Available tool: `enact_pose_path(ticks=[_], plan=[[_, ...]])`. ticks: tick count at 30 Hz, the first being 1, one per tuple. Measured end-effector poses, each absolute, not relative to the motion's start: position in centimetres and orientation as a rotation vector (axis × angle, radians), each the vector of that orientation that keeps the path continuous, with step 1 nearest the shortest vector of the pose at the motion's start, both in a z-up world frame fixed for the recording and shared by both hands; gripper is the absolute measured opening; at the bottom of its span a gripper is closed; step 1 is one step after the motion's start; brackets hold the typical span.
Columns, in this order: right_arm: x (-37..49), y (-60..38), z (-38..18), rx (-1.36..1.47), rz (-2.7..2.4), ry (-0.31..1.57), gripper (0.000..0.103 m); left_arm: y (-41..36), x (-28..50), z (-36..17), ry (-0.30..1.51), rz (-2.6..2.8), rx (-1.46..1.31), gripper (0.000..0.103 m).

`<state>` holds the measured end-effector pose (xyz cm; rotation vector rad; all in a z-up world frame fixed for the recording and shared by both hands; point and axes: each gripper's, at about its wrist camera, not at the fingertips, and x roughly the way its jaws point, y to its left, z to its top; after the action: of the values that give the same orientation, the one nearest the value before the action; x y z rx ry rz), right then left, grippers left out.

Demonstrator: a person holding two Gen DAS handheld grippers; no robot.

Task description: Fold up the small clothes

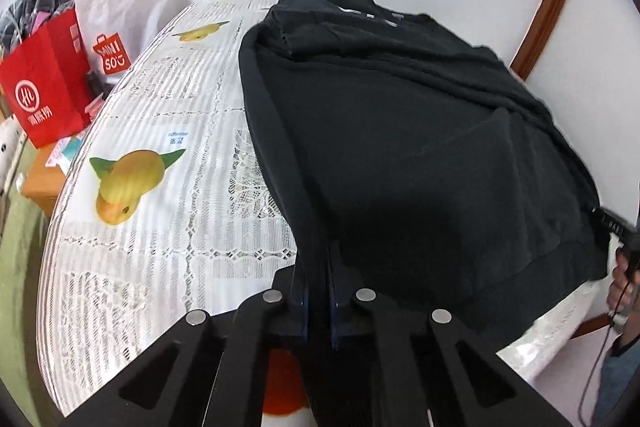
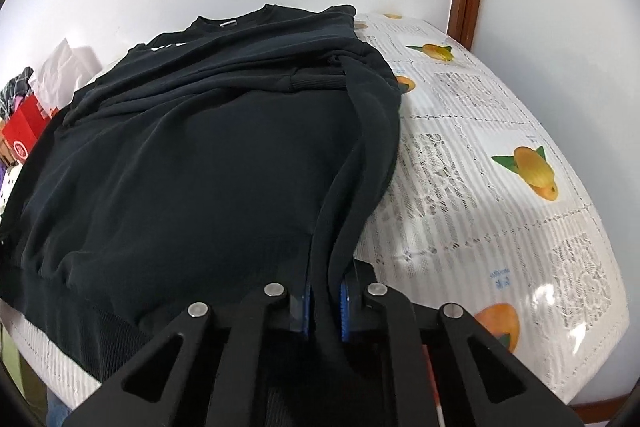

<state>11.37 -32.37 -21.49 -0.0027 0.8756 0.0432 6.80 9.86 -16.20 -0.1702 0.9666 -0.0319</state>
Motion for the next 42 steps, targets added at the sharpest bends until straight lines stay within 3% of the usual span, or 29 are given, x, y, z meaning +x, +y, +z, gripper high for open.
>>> enact_pose_path(ticks=[17,42], plan=[[6.1,-33.8,-11.6,0.088,0.113,0.685,0.008,10.3,5.1,-6.5,0.714,-0.120,-0.200,0.007],[21.1,-34.5,-9.8,0.179,0.087,0.687,0.008,10.9,18.8,-5.3,0.712,-0.045,-0.182,0.007]])
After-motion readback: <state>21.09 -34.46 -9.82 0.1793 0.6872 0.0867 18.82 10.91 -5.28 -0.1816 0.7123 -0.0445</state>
